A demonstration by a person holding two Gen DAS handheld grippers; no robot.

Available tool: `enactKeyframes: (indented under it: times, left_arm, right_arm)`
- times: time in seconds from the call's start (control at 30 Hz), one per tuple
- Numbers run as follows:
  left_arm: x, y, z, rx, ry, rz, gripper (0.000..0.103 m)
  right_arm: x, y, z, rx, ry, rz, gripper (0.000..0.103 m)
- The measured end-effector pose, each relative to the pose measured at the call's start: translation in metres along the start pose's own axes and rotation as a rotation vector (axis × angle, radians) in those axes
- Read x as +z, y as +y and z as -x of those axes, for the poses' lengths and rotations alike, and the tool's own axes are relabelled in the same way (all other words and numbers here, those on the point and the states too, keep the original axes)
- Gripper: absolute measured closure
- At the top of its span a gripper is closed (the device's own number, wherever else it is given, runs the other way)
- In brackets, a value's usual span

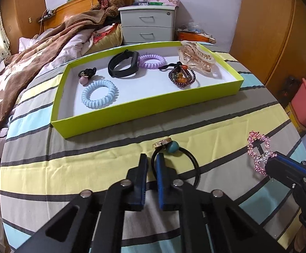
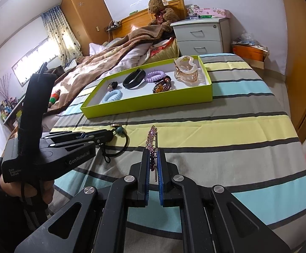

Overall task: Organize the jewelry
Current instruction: 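Carry the pink clip and black hair tie over the box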

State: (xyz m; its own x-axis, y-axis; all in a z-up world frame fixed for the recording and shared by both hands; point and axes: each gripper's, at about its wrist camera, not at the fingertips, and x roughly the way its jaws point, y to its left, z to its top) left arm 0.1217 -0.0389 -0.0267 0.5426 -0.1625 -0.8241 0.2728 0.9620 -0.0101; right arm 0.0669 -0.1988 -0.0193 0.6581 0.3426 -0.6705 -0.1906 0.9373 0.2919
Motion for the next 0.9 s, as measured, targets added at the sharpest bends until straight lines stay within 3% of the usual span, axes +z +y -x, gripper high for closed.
enactKeyframes:
  times: [0.13, 0.9]
  left_arm:
    - [-0.001, 0.004, 0.002, -0.010, -0.004, 0.024, 0.101]
    - [0.006, 0.014, 0.042, -0.045, -0.090, 0.051, 0.101]
  right_arm:
    - [0.001, 0.001, 0.000, -0.002, -0.004, 0.002, 0.097]
    - [0.009, 0.010, 0.008, -0.002, -0.035, 0.019, 0.097]
